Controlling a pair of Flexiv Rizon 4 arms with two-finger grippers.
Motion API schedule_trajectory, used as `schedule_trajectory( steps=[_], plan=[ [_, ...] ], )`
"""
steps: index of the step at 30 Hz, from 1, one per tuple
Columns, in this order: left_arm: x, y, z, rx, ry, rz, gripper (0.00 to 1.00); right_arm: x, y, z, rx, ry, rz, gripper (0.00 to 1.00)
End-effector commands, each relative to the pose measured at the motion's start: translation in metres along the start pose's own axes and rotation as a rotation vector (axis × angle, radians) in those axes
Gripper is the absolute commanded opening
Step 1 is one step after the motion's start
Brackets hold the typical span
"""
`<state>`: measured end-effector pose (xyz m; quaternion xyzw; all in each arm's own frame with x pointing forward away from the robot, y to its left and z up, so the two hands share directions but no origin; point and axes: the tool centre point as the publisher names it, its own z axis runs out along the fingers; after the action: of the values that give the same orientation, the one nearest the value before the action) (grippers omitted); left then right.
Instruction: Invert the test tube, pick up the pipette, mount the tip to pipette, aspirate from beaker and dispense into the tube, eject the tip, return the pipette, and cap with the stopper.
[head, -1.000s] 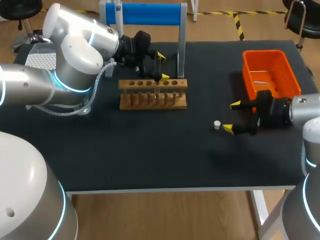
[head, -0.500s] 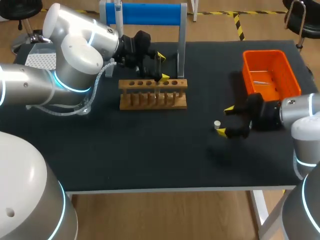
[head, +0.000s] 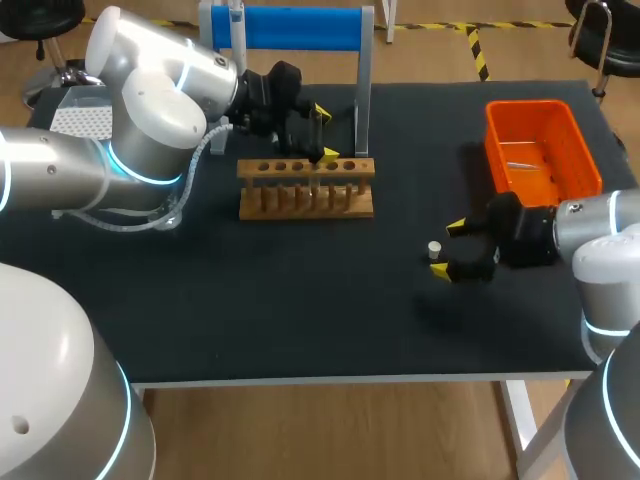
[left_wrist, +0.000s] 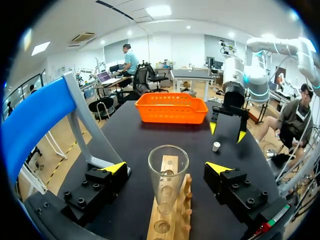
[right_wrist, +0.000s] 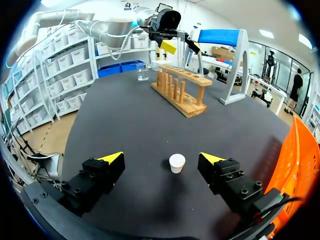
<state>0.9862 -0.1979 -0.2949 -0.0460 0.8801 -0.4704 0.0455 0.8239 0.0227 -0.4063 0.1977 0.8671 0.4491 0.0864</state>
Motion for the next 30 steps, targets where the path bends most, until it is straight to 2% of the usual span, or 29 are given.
schedule_trajectory(
  steps=[1,6,8,9,15,30],
  plan=[
    [0.0,0.0,0.0,-0.001,0.001,-0.001,1.0,0.0,0.0,0.002,0.005,-0.004,0.005,0.94],
    [0.0,0.0,0.0,-0.001,0.001,-0.001,1.0,-0.001,-0.002,0.005,0.015,-0.009,0.01,0.87],
    [0.0,0.0,0.0,-0.001,0.001,-0.001,1.0,-0.001,-0.002,0.006,0.018,-0.01,0.011,0.75],
    [0.0,0.0,0.0,-0.001,0.001,-0.001,1.0,-0.002,-0.002,0.006,0.02,-0.011,0.012,0.74],
    [0.0,0.0,0.0,-0.001,0.001,-0.001,1.0,-0.004,-0.002,0.009,0.028,-0.018,0.014,0.75],
    [0.0,0.0,0.0,-0.001,0.001,-0.001,1.0,-0.006,-0.003,0.017,0.052,-0.029,0.01,0.65]
  ],
)
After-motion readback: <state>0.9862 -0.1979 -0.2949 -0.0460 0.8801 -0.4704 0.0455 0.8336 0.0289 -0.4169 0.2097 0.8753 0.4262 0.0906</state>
